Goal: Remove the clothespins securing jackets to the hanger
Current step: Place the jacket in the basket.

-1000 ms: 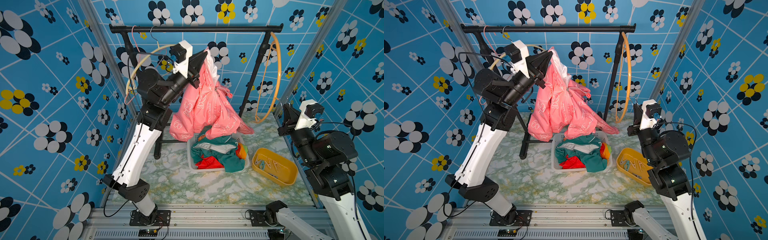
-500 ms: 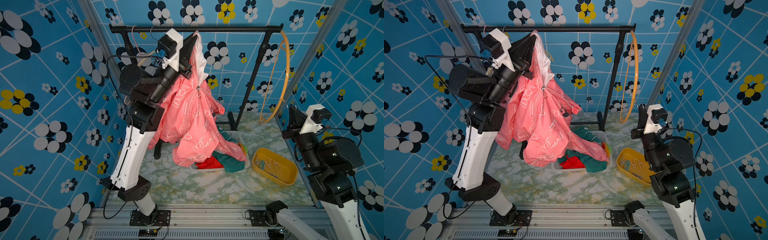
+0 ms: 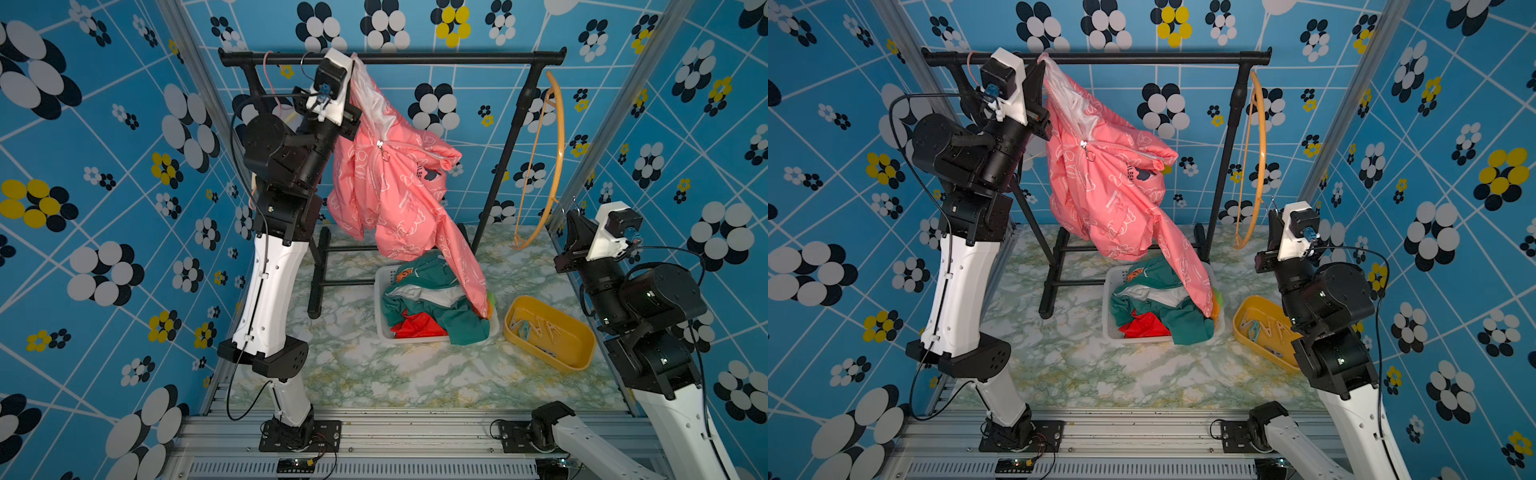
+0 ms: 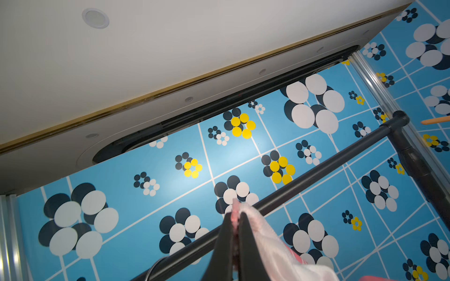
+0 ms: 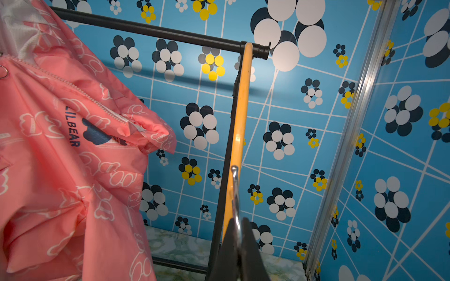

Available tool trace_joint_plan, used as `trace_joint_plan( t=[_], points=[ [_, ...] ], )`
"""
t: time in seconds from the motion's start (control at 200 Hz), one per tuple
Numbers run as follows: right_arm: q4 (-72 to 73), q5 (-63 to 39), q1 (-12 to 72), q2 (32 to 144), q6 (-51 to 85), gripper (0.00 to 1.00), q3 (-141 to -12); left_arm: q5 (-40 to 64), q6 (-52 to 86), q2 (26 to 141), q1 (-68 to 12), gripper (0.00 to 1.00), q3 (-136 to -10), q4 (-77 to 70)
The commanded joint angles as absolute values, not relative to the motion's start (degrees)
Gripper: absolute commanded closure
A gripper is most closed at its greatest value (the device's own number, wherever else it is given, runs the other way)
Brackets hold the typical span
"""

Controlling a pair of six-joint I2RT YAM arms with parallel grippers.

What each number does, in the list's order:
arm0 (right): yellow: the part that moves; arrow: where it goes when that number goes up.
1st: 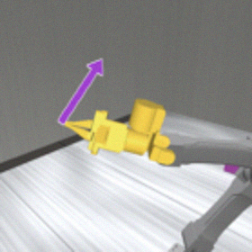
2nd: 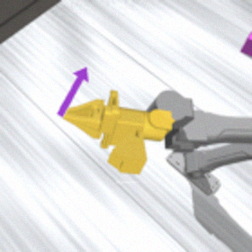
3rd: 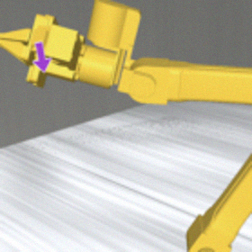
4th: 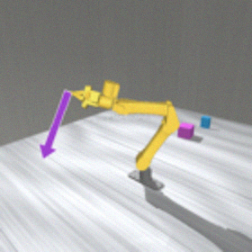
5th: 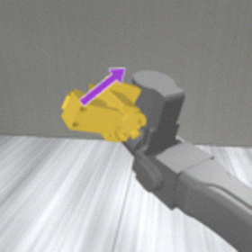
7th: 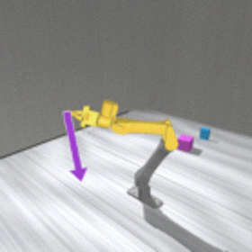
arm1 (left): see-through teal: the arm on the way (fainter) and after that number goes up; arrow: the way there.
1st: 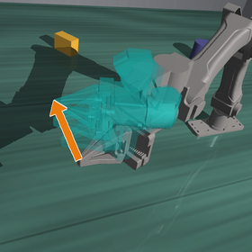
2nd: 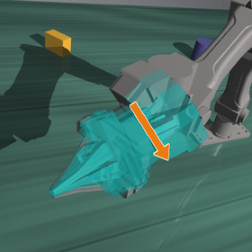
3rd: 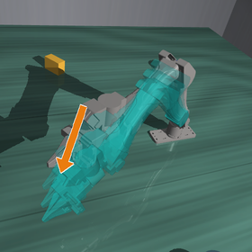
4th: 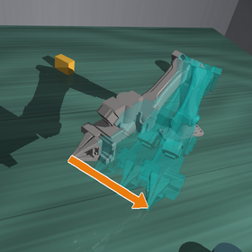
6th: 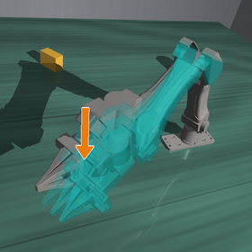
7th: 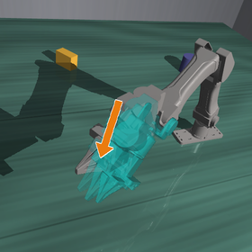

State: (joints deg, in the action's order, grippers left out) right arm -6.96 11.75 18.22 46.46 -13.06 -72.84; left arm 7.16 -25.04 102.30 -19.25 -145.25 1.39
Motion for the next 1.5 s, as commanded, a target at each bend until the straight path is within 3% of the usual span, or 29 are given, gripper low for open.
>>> trace_joint_plan(
  t=[0.0,0.175,0.34,0.525,0.839,1.094,1.359,1.499],
  points=[
    [-3.14,12.47,18.01,46.13,-12.39,1.0,-73.29,7.45,-20.01,97.93,-18.74,1.0,-143.24,-6.63],
    [-3.36,12.68,18.01,46.02,-12.57,1.0,-73.09,10.91,-14.55,96.65,-18.11,1.0,-141.05,-5.11],
    [-2.57,13.83,18.02,45.34,-13.33,1.0,-71.91,22.97,-2.24,86.76,-20.68,1.0,-119.22,-13.74],
    [-2.29,14.01,17.98,44.58,-13.81,1.0,-70.87,25.21,-5.45,80.68,-30.69,1.0,-102.86,-15.76],
    [-0.83,15.7,18.01,43.13,-14.23,1.0,-67.27,28.14,-1.85,91.84,-37.56,1.0,-109.35,-13.72],
    [0.08,16.23,17.95,40.52,-14.01,1.0,-64.18,24.53,-0.17,95.01,-40.56,1.0,-100.08,-16.89],
    [1.04,15.35,18.02,40.35,-13.69,1.0,-63.26,18.69,6.97,86.49,-40.71,1.0,-69.54,-26.44],
    [1.15,14.05,17.97,42.19,-13.08,1.0,-64.16,16.27,7.88,86.7,-41.1,1.0,-63.82,-20.34]
  ],
)
